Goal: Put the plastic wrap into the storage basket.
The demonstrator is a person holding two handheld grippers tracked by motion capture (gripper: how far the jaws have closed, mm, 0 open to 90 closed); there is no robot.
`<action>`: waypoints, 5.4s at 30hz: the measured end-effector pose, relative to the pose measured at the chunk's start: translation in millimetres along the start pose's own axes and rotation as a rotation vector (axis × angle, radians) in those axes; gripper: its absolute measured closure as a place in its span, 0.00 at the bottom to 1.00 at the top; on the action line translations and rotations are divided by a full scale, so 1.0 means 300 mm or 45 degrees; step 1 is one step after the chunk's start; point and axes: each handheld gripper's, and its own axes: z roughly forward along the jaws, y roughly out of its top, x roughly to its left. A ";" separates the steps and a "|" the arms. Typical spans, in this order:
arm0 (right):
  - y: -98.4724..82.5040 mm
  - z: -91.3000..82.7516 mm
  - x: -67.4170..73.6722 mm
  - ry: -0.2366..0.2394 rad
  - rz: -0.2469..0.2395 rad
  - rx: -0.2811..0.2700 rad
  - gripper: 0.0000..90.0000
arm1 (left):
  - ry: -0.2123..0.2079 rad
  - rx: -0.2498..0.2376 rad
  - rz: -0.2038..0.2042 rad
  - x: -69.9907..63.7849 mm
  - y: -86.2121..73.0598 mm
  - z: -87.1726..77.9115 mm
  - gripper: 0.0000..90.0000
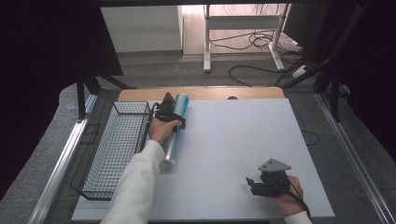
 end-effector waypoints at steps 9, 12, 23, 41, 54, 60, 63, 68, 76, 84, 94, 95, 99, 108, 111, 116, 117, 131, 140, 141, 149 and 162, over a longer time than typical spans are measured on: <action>0.002 -0.001 0.002 -0.003 0.000 0.003 0.22 | -0.069 0.010 0.026 0.027 -0.005 -0.093 0.35; 0.003 0.000 0.003 -0.004 -0.001 0.004 0.22 | -0.077 0.003 0.030 0.039 -0.010 -0.119 0.35; 0.005 0.002 0.008 -0.005 -0.003 0.007 0.22 | -0.105 -0.022 0.070 0.058 -0.052 -0.206 0.35; 0.013 -0.004 0.013 0.005 -0.010 -0.006 0.22 | -0.137 -0.096 0.075 0.102 -0.143 -0.358 0.35; 0.020 0.000 0.018 -0.001 -0.024 -0.005 0.22 | -0.124 -0.128 0.034 0.177 -0.196 -0.439 0.35; 0.019 0.003 0.017 -0.004 -0.024 0.001 0.22 | -0.116 -0.120 0.008 0.222 -0.210 -0.440 0.35; 0.018 0.005 0.018 -0.004 -0.024 0.005 0.22 | -0.131 -0.126 -0.006 0.242 -0.217 -0.441 0.35; 0.018 0.004 0.019 -0.005 -0.025 0.005 0.22 | -0.121 -0.129 -0.016 0.269 -0.231 -0.449 0.35; 0.019 0.001 0.014 -0.009 -0.022 0.000 0.22 | -0.095 -0.130 -0.051 0.324 -0.254 -0.454 0.35; 0.019 0.002 0.015 -0.011 -0.025 0.002 0.22 | -0.066 -0.128 -0.089 0.375 -0.278 -0.452 0.35; 0.019 0.002 0.015 -0.013 -0.025 0.007 0.22 | -0.017 -0.112 -0.125 0.435 -0.307 -0.442 0.35; 0.019 0.003 0.016 -0.014 -0.025 0.006 0.22 | -0.015 -0.106 -0.131 0.439 -0.310 -0.440 0.35; 0.019 0.002 0.015 -0.013 -0.025 0.008 0.22 | 0.008 -0.095 -0.141 0.453 -0.320 -0.423 0.35; 0.018 0.005 0.015 -0.014 -0.023 0.013 0.22 | 0.030 -0.059 -0.143 0.463 -0.332 -0.379 0.35; 0.018 0.005 0.016 -0.013 -0.024 0.013 0.22 | 0.039 -0.046 -0.136 0.465 -0.335 -0.362 0.35; 0.017 0.004 0.015 -0.015 -0.025 0.014 0.22 | 0.062 -0.026 -0.136 0.468 -0.340 -0.324 0.35; 0.017 0.004 0.015 -0.015 -0.024 0.014 0.22 | 0.069 -0.020 -0.139 0.469 -0.341 -0.315 0.35; 0.015 0.006 0.013 -0.016 -0.027 0.017 0.22 | 0.143 0.056 -0.119 0.468 -0.338 -0.225 0.34; 0.013 0.007 0.011 -0.018 -0.025 0.019 0.22 | 0.161 -0.002 -0.127 0.452 -0.332 -0.222 0.34; 0.013 0.006 0.011 -0.018 -0.027 0.019 0.22 | 0.141 -0.016 -0.122 0.452 -0.330 -0.240 0.31; 0.011 0.005 0.013 -0.014 -0.032 0.021 0.21 | 0.125 -0.118 -0.065 0.426 -0.336 -0.298 0.14; 0.005 0.000 0.010 -0.027 -0.021 0.026 0.21 | -0.011 -0.347 0.081 0.362 -0.395 -0.410 0.15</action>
